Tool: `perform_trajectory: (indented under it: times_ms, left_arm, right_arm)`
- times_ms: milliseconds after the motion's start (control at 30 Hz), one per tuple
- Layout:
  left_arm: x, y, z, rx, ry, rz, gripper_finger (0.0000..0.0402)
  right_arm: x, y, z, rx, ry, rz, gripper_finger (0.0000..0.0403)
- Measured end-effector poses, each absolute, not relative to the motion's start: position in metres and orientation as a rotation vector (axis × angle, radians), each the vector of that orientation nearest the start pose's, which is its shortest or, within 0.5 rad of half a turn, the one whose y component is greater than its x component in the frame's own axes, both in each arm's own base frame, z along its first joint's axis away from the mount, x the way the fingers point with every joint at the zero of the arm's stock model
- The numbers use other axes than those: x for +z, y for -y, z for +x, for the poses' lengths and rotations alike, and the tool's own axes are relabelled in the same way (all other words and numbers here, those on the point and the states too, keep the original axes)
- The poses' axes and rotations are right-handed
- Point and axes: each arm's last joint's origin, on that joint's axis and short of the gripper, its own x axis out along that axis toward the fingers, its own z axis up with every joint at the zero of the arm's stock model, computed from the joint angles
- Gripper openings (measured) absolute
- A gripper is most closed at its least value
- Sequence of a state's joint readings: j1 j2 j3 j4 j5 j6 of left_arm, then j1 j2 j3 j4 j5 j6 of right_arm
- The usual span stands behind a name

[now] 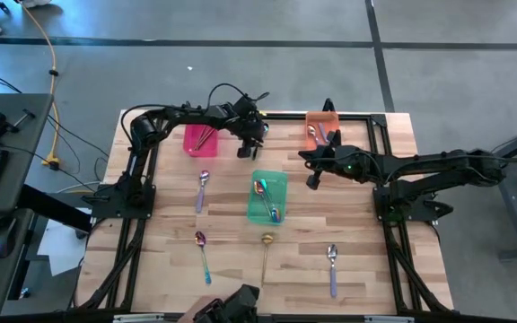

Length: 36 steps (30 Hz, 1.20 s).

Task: Sort silverware by color (type)
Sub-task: Put the top blue spoon into the green bin

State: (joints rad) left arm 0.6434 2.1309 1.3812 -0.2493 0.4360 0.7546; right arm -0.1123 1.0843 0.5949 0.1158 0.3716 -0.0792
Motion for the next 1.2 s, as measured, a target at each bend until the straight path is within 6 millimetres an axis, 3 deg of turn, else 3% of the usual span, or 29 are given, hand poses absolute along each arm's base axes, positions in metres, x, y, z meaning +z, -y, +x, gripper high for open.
perform_trajectory:
  times_ms: [300, 1200]
  left_arm:
    - [0.125, -0.248, 0.352, -0.14, -0.871, 0.188, 0.005]
    - [0.128, -0.244, 0.342, -0.018, -1.055, 0.158, 0.0048]
  right_arm:
    - [0.24, 0.036, 0.227, -0.462, -0.394, -0.125, 0.0]
    - [0.238, 0.036, 0.226, -0.462, -0.409, -0.117, 0.0]
